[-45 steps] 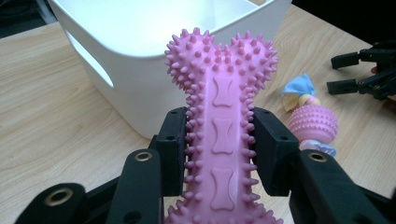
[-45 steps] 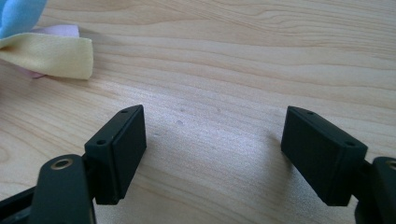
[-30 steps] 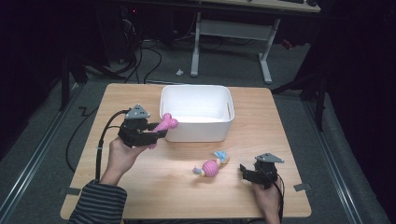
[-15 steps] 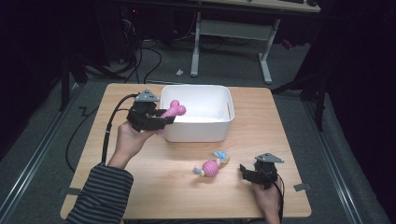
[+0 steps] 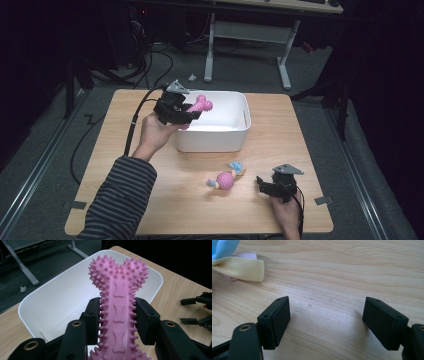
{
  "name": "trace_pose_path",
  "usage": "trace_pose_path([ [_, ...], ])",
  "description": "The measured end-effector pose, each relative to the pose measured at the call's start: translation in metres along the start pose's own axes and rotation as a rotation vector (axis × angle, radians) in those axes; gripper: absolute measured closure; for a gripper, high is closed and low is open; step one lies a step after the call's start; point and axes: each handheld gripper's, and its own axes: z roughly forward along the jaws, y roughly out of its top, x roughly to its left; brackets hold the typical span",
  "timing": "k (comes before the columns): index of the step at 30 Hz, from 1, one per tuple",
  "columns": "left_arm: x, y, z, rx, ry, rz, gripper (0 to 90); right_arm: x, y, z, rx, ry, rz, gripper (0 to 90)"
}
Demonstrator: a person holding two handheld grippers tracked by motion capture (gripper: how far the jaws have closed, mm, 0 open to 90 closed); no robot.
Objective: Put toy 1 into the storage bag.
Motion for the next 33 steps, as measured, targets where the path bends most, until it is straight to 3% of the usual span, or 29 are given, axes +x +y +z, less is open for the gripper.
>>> trace_pose_path([
  [3, 0.007, 0.004, 0.008, 0.0, -0.004, -0.021, 58.9, 0.0, 0.0, 0.0, 0.0, 0.001, 0.0, 22.4],
  [7, 0.012, 0.004, 0.015, 0.016, 0.007, -0.021, 58.9, 0.0, 0.0, 0.0, 0.0, 0.002, 0.001, 22.4],
  [15, 0.021, -0.001, 0.034, 0.033, 0.032, -0.013, 58.5, 0.0, 0.0, 0.0, 0.0, 0.001, 0.0, 22.4],
  [20, 0.029, -0.007, 0.049, 0.057, 0.038, -0.036, 58.6, 0.0, 0.0, 0.0, 0.0, 0.001, -0.001, 22.4],
  [33, 0.035, -0.018, 0.058, 0.085, 0.063, -0.04, 58.4, 0.0, 0.0, 0.0, 0.0, 0.003, -0.001, 22.4],
])
